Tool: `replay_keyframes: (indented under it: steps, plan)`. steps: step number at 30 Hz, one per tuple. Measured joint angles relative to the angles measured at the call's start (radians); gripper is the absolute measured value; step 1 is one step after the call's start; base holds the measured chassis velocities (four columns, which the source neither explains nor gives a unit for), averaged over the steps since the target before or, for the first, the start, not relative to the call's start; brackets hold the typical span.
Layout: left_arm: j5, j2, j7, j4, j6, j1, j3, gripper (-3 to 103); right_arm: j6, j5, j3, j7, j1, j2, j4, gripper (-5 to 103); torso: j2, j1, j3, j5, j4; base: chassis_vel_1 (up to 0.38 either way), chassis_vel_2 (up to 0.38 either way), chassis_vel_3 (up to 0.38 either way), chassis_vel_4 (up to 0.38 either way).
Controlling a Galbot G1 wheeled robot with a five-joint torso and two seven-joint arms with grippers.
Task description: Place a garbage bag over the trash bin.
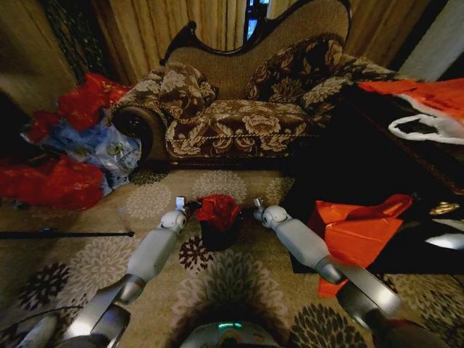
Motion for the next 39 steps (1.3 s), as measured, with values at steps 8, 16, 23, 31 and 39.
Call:
replay_keyframes:
  steps: [8, 16, 23, 31, 39]
  plan:
    - [-0.031, 0.030, -0.023, -0.103, 0.019, 0.013, -0.012, 1, -0.001, 0.061, -0.011, 0.066, 0.012, 0.007, 0.028, 0, 0.000, 0.000, -0.001, 0.0020, 0.0019, 0.000, 0.000, 0.000, 0.000]
    - [-0.067, 0.061, -0.083, -0.095, 0.062, 0.010, -0.025, 1, 0.004, 0.050, -0.028, 0.052, 0.030, -0.004, 0.019, 0, 0.000, -0.001, -0.001, 0.0020, 0.0018, 0.000, 0.000, 0.000, 0.000]
    - [-0.100, 0.089, -0.078, -0.064, 0.068, -0.026, -0.025, 1, -0.002, 0.042, -0.030, 0.046, 0.040, -0.005, 0.011, 0, 0.001, -0.001, -0.001, 0.0022, 0.0019, 0.000, 0.000, 0.000, 0.000]
    - [-0.106, 0.081, -0.006, 0.029, 0.127, -0.051, -0.013, 2, 0.006, 0.026, -0.030, 0.041, 0.024, -0.005, 0.010, 0, 0.001, -0.001, -0.001, 0.0020, 0.0018, 0.000, 0.000, 0.000, 0.000]
    - [-0.176, 0.052, 0.011, 0.130, 0.190, -0.065, -0.013, 2, 0.013, 0.017, -0.012, 0.038, 0.002, -0.006, 0.014, 0, 0.001, -0.001, -0.001, 0.0022, 0.0018, 0.000, 0.000, 0.000, 0.000]
